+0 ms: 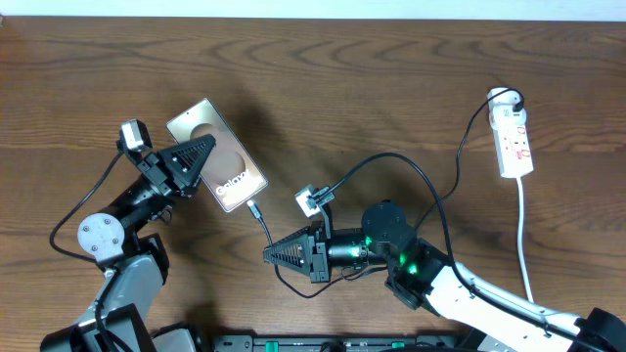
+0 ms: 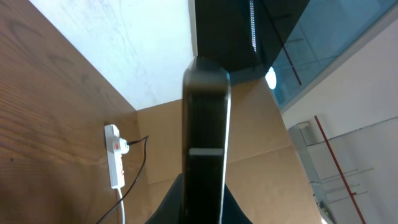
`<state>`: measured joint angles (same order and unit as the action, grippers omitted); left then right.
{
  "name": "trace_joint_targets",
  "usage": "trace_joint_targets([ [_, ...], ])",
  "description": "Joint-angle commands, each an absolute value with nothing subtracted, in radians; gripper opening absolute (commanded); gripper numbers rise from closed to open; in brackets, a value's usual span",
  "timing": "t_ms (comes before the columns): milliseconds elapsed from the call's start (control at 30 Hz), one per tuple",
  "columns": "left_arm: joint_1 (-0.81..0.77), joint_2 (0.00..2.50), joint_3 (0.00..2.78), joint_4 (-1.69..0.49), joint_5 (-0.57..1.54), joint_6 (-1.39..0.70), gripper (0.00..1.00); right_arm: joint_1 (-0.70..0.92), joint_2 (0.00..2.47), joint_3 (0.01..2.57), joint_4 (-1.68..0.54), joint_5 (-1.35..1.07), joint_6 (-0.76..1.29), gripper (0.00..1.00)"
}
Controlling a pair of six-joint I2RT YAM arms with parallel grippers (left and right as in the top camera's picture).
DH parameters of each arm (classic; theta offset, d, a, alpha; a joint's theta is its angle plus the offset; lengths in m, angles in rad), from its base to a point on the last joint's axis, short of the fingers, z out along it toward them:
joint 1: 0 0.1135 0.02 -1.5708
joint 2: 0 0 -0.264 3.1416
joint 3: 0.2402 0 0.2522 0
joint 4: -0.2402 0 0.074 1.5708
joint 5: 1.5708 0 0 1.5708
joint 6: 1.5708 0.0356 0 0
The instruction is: Plug charger to phone and switch on socket
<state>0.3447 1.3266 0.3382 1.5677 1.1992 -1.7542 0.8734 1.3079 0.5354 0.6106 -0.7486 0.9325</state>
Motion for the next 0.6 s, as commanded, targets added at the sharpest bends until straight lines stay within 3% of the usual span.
trace_joint_targets([
  [0, 0.342, 1.319, 0.368, 1.587, 1.213, -1.748, 0.08, 0.871, 1.309, 0.533, 0.614, -0.762, 0.938, 0.01],
  [567, 0.342, 1.319, 0.368, 1.587, 1.232, -1.748, 0.08, 0.871, 1.309, 0.533, 0.614, -0.758, 0.927, 0.01],
])
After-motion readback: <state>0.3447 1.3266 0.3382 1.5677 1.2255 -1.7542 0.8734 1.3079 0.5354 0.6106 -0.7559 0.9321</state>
